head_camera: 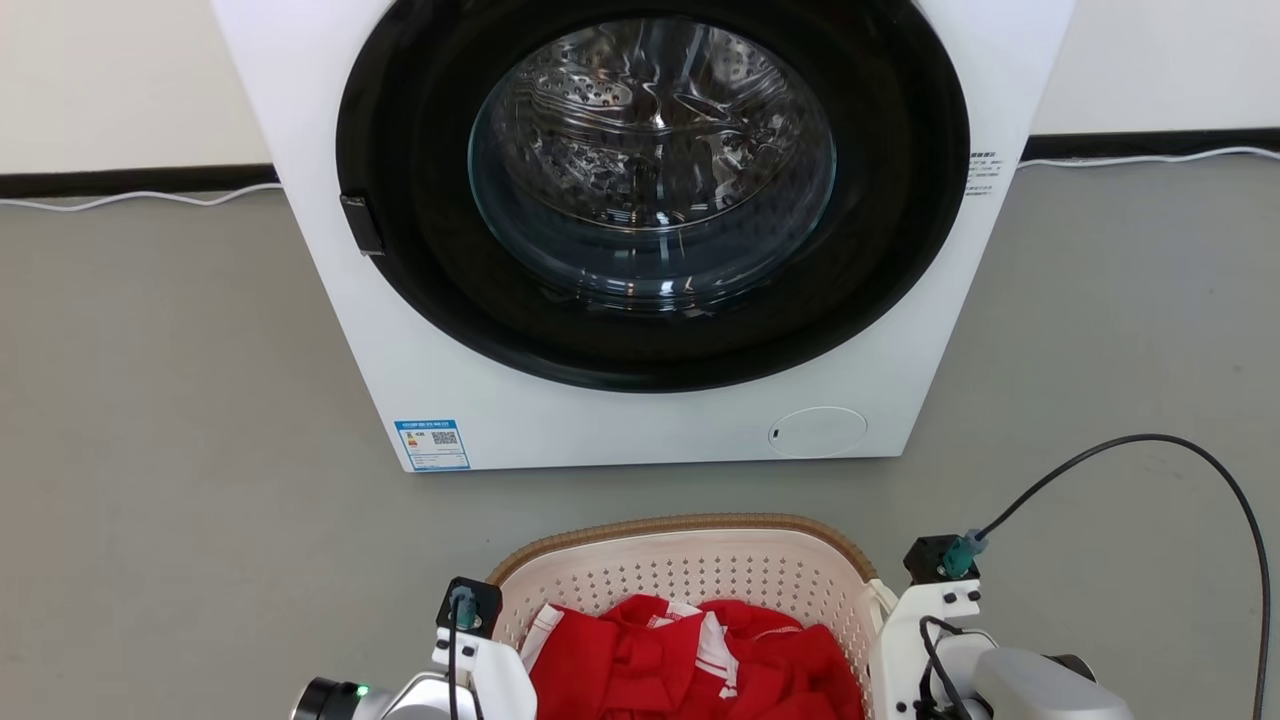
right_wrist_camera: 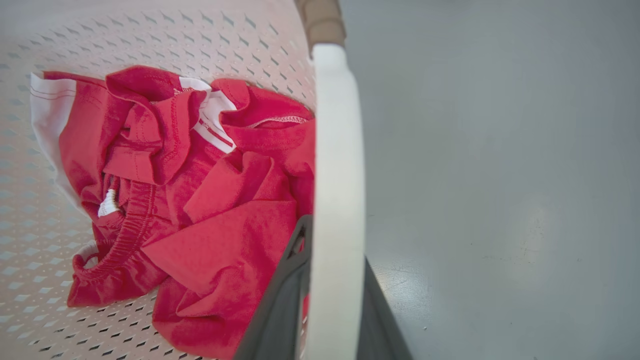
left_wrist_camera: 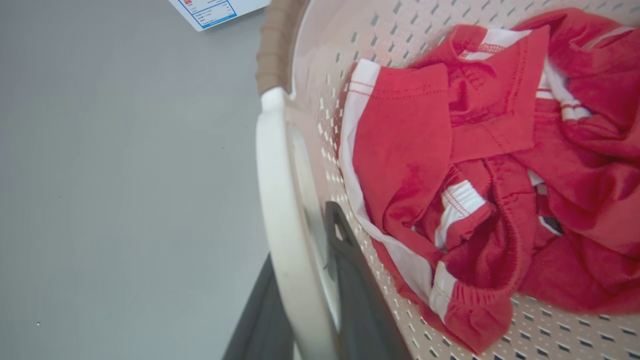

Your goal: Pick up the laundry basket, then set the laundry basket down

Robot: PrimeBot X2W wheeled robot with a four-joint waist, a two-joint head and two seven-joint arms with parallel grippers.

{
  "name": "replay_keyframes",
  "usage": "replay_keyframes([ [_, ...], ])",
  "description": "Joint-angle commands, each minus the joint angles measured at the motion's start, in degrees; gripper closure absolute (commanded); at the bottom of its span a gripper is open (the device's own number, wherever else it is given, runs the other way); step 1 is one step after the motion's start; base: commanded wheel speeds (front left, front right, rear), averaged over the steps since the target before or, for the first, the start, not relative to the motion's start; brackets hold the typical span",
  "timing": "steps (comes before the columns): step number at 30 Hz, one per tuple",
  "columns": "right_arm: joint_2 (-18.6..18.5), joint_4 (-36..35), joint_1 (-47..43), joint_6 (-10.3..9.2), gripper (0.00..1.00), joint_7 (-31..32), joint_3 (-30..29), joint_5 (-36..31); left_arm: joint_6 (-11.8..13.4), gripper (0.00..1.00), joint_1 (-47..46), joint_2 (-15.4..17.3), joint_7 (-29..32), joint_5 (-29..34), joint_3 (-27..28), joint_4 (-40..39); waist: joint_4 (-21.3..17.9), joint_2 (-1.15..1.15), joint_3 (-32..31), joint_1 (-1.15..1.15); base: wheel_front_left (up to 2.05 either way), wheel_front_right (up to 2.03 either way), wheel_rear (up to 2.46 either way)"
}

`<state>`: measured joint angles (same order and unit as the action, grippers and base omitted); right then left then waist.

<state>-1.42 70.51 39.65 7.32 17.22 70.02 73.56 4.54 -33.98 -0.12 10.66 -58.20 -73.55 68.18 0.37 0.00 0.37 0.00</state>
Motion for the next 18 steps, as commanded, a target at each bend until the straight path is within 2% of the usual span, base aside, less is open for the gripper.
replay_keyframes([
  [1, -1.5, 0.7, 0.9, 0.17, 1.0, -1.4, 0.2, 0.3, 1.3, 1.0, -0.8, 3.0, -0.1, 1.4, 0.2, 1.3, 0.0, 0.0, 0.1, 0.0, 0.0, 0.0, 0.0],
  [7, -1.5, 1.1, 1.7, 0.17, 1.0, -2.6, 0.2, 0.3, 2.4, 1.0, -1.3, 3.0, -1.4, 2.0, 0.2, 0.2, 0.1, 0.0, 2.5, 0.0, 0.0, 0.0, 0.0],
  [18, -1.5, 2.3, 4.7, 0.17, 1.0, -8.1, -0.1, -0.9, 8.1, 1.0, -4.6, 3.0, -5.5, 4.2, 0.2, -4.6, -0.4, 0.0, 10.4, 0.0, 0.0, 0.0, 0.0],
])
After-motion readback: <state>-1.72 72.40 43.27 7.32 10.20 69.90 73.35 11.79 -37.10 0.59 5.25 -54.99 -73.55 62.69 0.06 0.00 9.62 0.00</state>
